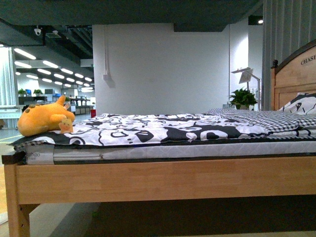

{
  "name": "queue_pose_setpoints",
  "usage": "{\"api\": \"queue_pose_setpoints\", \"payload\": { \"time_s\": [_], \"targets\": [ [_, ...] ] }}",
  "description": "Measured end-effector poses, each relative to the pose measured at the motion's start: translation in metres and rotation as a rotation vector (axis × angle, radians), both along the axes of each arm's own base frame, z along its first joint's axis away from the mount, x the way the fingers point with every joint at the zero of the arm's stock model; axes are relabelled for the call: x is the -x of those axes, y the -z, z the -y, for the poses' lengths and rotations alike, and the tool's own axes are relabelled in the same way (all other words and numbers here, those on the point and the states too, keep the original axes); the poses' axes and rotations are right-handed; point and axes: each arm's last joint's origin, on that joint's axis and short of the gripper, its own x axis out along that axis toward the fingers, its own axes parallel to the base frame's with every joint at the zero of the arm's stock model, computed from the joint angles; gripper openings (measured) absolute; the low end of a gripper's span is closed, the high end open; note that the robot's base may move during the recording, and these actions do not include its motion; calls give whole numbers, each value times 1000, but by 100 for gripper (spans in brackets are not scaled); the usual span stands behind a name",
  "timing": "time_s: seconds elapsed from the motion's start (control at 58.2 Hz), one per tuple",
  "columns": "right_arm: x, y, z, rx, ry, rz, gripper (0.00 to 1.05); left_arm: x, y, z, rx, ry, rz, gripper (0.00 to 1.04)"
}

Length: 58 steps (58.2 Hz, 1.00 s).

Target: Put away toys

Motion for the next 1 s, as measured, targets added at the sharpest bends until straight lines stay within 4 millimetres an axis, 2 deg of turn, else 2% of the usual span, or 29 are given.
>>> {"api": "queue_pose_setpoints", "payload": {
  "time_s": [0.996],
  "targets": [
    [0,0,0,0,0,0,104,0,0,0,0,0,0,99]
  ]
}}
